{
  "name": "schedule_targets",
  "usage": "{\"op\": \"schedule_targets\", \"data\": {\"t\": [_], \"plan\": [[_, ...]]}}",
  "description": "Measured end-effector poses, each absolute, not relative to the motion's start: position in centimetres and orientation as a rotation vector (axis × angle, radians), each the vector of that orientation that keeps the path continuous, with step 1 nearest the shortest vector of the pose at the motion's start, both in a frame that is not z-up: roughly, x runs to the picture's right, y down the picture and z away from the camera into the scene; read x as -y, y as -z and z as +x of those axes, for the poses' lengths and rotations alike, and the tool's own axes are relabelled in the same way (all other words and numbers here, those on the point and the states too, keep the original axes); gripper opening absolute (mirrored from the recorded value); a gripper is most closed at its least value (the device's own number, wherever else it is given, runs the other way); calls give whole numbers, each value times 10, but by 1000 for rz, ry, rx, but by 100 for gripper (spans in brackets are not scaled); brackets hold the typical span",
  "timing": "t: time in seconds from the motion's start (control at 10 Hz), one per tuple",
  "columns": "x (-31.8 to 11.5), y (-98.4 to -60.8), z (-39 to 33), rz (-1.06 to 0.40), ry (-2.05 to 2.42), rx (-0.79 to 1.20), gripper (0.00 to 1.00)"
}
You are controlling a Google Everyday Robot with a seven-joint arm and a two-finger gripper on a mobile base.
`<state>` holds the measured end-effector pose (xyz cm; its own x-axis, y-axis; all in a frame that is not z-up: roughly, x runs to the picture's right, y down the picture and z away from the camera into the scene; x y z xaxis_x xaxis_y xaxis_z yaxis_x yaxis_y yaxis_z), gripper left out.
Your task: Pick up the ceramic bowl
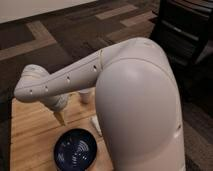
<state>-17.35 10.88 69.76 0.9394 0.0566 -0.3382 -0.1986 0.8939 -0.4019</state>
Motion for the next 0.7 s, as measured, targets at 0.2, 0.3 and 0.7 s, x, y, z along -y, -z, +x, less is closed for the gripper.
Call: {"op": "schedule_targets", "data": {"t": [0.2,0.3,0.7], "plan": [[-109,-698,-173,-447,-135,-327,80],[-111,-699,-174,-451,-133,-320,80],[-148,-720,-202,-531,-41,-187,80]]}}
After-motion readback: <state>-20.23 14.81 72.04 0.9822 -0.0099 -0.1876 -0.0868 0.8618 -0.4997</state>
